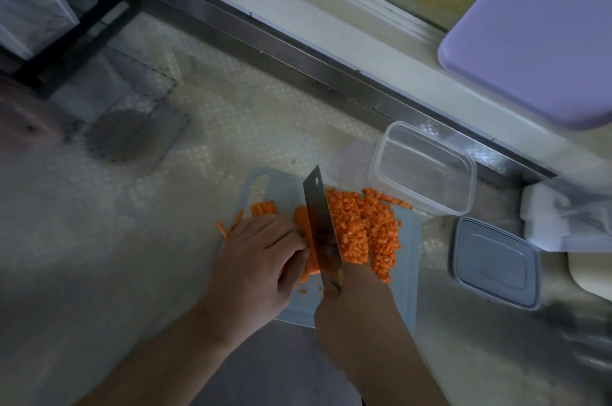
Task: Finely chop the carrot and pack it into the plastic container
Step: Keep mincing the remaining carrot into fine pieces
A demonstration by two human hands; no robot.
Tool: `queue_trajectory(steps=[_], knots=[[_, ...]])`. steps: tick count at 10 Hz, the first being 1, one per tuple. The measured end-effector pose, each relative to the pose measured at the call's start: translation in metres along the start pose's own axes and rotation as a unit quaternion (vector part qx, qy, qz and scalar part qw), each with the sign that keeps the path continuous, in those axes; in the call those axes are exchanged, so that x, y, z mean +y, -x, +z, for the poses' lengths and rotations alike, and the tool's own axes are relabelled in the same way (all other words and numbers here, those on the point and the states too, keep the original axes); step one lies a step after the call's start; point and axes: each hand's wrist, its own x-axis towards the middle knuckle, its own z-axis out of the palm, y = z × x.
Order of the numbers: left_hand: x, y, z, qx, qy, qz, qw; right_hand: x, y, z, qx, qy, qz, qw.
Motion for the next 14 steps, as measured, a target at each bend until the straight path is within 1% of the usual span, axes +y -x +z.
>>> queue_trajectory(steps=[1,2,3,4,7,8,10,11,12,13,14], knots=[[-0.001,0.0,0.0,0.004,0.003,0.001,1.0,-0.007,-0.003,0.001,0.001,0.016,0.023,1.0],[0.0,0.0,0.0,0.006,0.006,0.0,1.0,0.002,-0.019,0.02,0.029,0.001,-0.015,0.999],[0.0,0.001,-0.001,0.007,0.003,-0.005,1.0,0.0,-0.018,0.018,0.043,-0.042,-0.038,0.997],[-0.001,0.002,-0.002,0.009,0.003,-0.002,1.0,0.002,-0.006,0.002,0.06,-0.076,-0.045,0.994],[0.0,0.002,-0.003,0.014,-0.004,0.002,1.0,0.0,-0.002,-0.003,0.023,-0.052,-0.027,0.998],[0.0,0.002,-0.003,0.015,-0.002,0.003,1.0,0.0,-0.003,0.0,0.002,-0.032,-0.036,0.999],[0.0,0.001,-0.003,0.019,-0.01,0.02,1.0,-0.014,-0.004,0.0,-0.019,0.02,-0.008,1.0],[-0.001,0.002,-0.003,0.018,-0.006,0.021,1.0,-0.022,-0.004,-0.007,-0.039,0.028,0.01,0.999],[-0.001,0.001,-0.002,0.023,-0.003,0.017,1.0,-0.024,-0.007,-0.004,-0.036,0.015,0.008,0.999],[-0.001,0.001,-0.003,0.022,-0.001,0.017,1.0,-0.024,-0.011,0.009,0.015,0.041,-0.034,0.998],[0.0,0.002,-0.004,0.019,-0.004,0.015,1.0,-0.017,-0.009,0.015,0.056,-0.034,-0.052,0.997]])
